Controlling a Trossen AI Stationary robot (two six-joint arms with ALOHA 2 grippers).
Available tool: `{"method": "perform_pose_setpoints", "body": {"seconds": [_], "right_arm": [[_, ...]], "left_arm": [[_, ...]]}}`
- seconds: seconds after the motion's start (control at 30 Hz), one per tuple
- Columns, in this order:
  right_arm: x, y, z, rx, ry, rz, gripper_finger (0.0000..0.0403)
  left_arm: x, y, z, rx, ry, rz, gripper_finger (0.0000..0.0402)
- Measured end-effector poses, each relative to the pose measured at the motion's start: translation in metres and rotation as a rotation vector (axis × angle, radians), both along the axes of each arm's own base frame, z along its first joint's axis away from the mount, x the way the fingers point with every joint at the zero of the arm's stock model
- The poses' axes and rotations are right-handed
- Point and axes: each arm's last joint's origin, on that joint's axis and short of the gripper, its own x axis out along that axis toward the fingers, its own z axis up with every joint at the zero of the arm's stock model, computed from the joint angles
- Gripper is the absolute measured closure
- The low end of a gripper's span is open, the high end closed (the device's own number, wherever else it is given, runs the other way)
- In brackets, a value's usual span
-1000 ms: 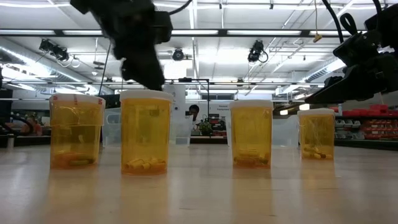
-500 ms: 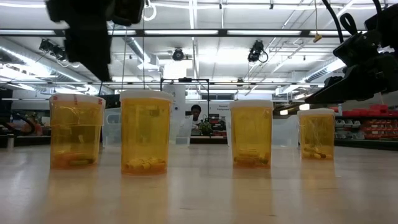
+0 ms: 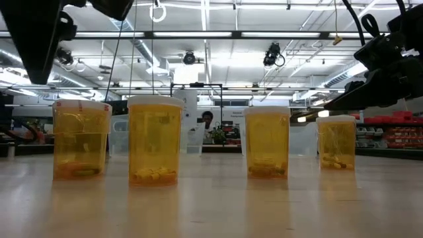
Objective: Pick and place medicine bottles into bin by pill shape (circle, oval)
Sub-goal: Put the big orange pill bottle into the right transparent bin
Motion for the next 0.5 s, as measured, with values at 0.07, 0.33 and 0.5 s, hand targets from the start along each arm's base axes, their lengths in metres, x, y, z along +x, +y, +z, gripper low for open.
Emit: {"method": "perform_pose_setpoints", "body": {"seconds": [0.07,0.33,0.5], "right_arm": [[0.000,0.000,0.000,0.000,0.001,0.000,0.0146],[0.000,0.000,0.000,0.000,0.000,0.000,0.0146],[0.000,0.000,0.000,0.000,0.001,0.000,0.0146]], "left_arm": [[-0.001,-0.002,-0.002,0.005,0.015,0.016,0.0171],[0.001,-0.001,-0.015,0.011,0.038,0.064,0.0109],[0.010,0.002,-0.027,0.002,0.056,0.077,0.0102]]}}
